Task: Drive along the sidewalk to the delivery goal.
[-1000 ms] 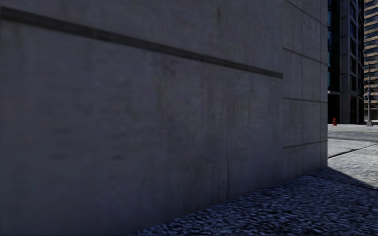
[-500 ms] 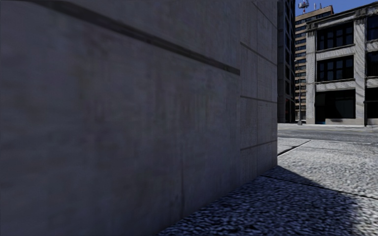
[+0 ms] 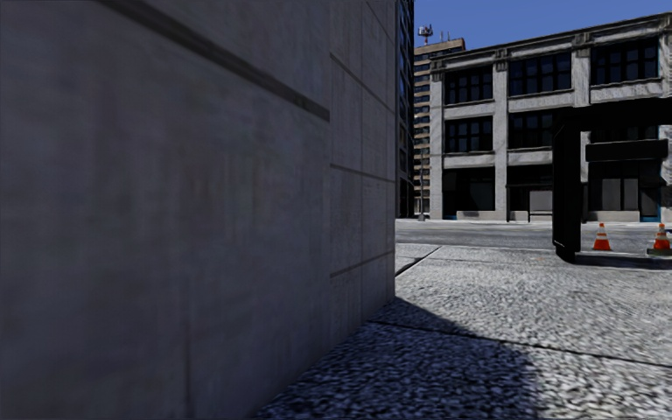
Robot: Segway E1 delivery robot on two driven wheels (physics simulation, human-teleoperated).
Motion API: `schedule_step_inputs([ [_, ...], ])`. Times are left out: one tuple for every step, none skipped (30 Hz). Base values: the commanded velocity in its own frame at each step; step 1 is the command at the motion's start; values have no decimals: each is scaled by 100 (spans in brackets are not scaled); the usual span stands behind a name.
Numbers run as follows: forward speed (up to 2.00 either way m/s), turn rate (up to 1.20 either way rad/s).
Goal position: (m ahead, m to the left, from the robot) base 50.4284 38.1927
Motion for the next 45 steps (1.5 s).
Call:
schedule_step_inputs([
  [77,-70],
  [79,-70],
  [79,-70],
  [80,-70],
  [81,-70],
  [81,-70],
  [81,-70],
  [81,-70],
  [81,-70],
  [81,-70],
  [81,-70],
  [81,-70],
  [82,-70],
  [82,-70],
  [82,-70],
  [82,0],
  [82,0],
  [82,0],
  [82,0],
  [82,0],
  [83,0],
  [83,0],
  [83,0],
  [83,0],
  [83,0],
  [83,0],
  [85,0],
  [85,0],
  [86,0],
  [86,0],
  [86,0],
  [87,0],
  [87,0],
  [87,0],
  [89,0],
  [99,0],
  [200,0],
  [200,0],
  [200,0],
  [200,0],
  [200,0],
  [200,0],
  [200,0],
  [200,0],
  [200,0],
])
